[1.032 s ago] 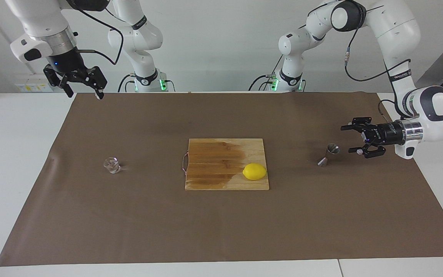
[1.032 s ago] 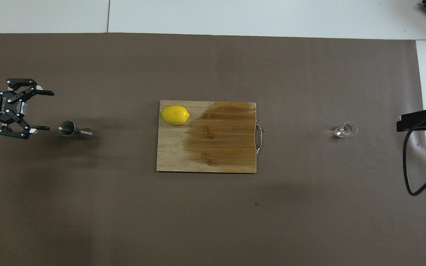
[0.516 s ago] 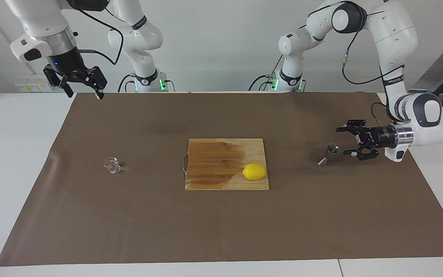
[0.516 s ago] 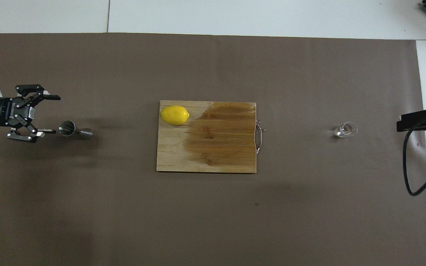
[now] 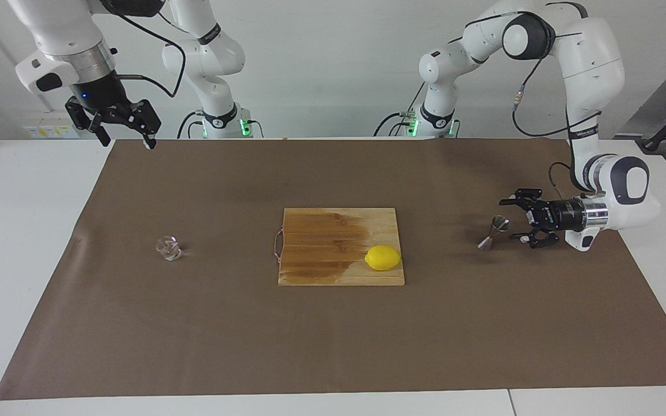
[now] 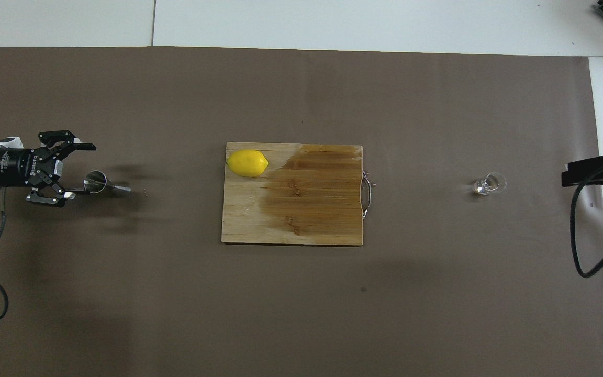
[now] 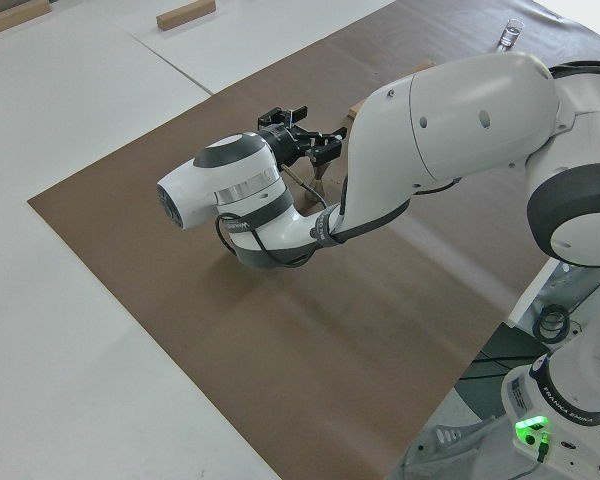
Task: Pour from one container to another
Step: 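Move the open left gripper forward around the metal cup, then close the left gripper on the metal cup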
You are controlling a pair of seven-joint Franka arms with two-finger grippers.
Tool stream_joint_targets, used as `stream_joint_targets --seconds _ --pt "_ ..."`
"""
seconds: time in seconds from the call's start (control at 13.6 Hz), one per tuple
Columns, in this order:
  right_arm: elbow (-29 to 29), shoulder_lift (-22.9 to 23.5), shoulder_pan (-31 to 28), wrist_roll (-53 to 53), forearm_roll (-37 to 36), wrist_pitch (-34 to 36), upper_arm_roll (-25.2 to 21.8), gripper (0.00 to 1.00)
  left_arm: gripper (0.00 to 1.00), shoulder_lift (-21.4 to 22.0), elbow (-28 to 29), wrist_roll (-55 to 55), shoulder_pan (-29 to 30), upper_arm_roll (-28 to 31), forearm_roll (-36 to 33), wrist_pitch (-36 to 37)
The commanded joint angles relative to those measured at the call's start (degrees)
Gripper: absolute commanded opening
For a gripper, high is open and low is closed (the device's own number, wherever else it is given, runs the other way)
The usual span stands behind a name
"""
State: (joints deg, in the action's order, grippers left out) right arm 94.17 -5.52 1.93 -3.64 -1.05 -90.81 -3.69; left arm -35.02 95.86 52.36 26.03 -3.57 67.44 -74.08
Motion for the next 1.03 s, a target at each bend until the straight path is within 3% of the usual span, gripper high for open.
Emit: stream_joint_targets --seconds 0.0,0.22,0.96 --pt "0.4 -0.7 -0.2 -0.3 -0.2 0.2 0.3 1.0 1.0 -3.3 -0.5 -2.3 3.4 -2.3 1.1 2.6" --pt "0.4 -0.7 -0.2 -0.3 -0.2 0.2 0.3 1.0 1.0 -5.8 -1.5 -3.2 5.8 -4.3 0.9 3.3" --pt "0.4 -0.7 -0.2 -0.3 -0.2 0.2 0.3 1.0 1.0 -7.9 -3.5 -5.9 7.0 -4.8 0.4 3.2"
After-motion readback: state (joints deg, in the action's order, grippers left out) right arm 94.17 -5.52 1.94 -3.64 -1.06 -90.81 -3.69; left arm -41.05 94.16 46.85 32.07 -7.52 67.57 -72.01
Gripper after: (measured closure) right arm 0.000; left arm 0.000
